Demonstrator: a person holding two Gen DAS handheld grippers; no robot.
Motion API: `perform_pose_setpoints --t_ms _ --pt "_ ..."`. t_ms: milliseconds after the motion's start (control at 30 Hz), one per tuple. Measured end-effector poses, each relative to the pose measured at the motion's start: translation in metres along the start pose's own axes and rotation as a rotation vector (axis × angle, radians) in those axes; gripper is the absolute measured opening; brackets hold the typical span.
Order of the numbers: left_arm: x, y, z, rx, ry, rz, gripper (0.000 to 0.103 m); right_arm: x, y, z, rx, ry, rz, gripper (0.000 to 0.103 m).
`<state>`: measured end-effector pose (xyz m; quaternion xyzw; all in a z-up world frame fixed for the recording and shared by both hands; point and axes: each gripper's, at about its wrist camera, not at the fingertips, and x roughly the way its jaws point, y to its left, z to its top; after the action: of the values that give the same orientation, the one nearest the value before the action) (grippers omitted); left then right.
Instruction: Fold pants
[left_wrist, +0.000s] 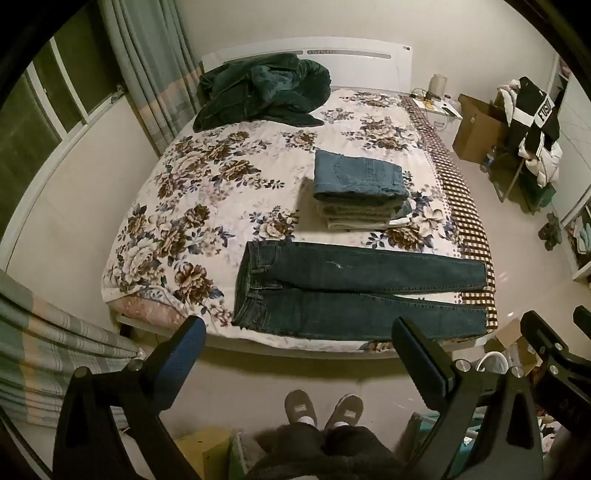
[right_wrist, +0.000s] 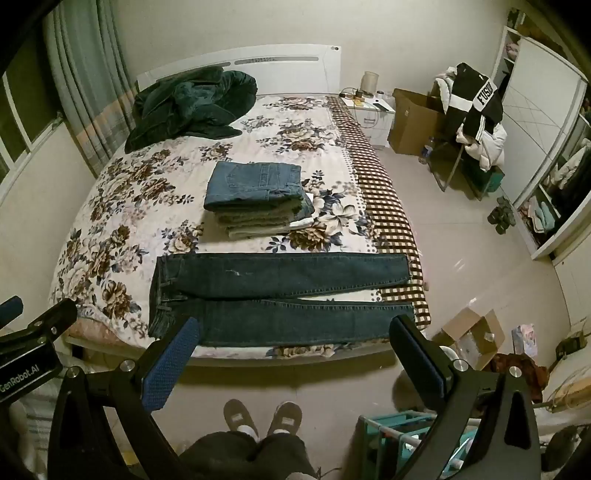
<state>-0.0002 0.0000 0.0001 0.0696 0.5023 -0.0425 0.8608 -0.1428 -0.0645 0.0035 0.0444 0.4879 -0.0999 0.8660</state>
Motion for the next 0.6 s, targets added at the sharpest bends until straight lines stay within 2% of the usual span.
perform_pose_setpoints --t_ms 600 --pt "-0.0059 -0.0045 0.0061 -0.001 -0.005 0.000 0.103 0.0000 0.0000 -0.0001 -0.004 -0.003 -0.009 0.103"
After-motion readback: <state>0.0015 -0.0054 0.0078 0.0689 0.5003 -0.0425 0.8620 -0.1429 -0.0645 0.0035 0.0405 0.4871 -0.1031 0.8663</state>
